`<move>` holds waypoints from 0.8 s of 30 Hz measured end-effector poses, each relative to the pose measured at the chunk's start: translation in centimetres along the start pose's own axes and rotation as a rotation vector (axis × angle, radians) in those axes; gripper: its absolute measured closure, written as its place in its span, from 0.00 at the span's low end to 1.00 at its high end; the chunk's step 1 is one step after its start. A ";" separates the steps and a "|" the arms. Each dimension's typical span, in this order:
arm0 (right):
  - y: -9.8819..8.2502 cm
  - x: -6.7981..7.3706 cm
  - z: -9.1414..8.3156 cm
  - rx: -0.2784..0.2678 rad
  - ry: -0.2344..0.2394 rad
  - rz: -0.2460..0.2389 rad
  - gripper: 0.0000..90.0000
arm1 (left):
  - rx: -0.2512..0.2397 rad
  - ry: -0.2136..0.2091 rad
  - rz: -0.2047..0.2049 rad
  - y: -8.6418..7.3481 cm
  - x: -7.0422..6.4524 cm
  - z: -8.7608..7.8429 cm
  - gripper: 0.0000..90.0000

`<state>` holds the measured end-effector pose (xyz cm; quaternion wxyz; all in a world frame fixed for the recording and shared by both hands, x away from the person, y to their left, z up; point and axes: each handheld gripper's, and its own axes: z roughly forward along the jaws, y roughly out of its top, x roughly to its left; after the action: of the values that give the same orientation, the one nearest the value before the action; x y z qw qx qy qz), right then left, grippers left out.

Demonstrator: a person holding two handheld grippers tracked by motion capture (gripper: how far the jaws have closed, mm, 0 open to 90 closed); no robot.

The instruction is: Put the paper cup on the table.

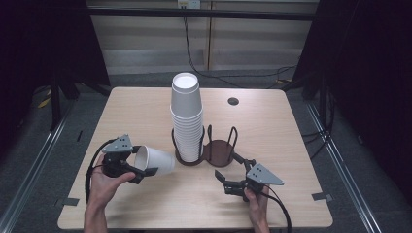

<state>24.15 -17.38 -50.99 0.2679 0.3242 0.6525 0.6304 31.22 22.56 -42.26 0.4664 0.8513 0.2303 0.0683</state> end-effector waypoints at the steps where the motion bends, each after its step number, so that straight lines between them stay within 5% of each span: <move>1: -0.1 0.0 -0.2 -0.027 -0.024 0.014 0.14 | 0.005 0.021 -0.009 0.0 0.4 -0.3 0.10; 9: -0.3 0.4 -0.5 -0.060 -0.033 -0.025 0.14 | 0.058 0.083 -0.011 0.8 1.7 -1.1 0.10; 24: -0.3 0.5 -0.5 -0.061 -0.043 -0.033 0.14 | 0.157 0.115 -0.006 2.1 3.8 -0.6 0.09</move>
<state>23.41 -17.36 -51.19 0.3020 0.3188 0.6323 0.6382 35.03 23.76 -40.52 0.3842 0.8793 0.2639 0.0974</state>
